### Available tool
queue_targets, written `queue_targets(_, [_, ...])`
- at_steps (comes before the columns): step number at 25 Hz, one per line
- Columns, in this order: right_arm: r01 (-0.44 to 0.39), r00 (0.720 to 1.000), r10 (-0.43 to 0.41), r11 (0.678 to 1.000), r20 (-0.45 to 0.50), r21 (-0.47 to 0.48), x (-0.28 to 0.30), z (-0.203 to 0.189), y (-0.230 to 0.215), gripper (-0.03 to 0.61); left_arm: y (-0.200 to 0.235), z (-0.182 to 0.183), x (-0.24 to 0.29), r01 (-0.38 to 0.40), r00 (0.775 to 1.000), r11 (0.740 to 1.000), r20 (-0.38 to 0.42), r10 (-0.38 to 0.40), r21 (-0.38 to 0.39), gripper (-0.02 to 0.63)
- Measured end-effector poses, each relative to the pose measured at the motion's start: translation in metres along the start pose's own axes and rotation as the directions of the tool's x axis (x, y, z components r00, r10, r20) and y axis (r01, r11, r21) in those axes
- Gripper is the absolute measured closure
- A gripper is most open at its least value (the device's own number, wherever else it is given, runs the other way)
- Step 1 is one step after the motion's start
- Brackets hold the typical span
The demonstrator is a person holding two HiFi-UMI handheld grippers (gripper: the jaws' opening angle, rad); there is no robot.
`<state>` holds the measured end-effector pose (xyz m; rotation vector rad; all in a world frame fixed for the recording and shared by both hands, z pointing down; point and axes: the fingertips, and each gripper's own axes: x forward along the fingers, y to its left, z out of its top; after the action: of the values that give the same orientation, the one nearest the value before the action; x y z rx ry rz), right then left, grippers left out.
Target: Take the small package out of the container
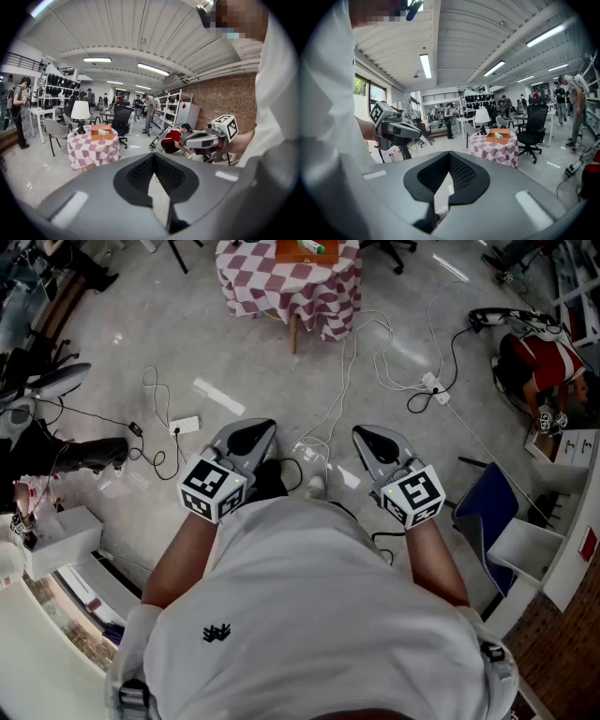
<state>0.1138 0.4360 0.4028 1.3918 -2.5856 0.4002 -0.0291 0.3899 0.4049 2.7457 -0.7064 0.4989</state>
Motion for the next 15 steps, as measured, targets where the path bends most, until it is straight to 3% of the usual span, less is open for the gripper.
queue_targets(7, [0.041,0.999,-0.041,0.999,0.001,-0.021,0.035,0.015,-0.020,0.578,0.038,0.019,0.015,0.033,0.998,0.999,0.056,-0.034,0.019,0.558])
queue_targets(15, [0.076,0.997,-0.075,0.996,0.013,-0.044,0.109,0.060,-0.038,0.578,0.123,0.050,0.031,0.049,0.994,0.999,0.098,-0.050,0.004,0.557])
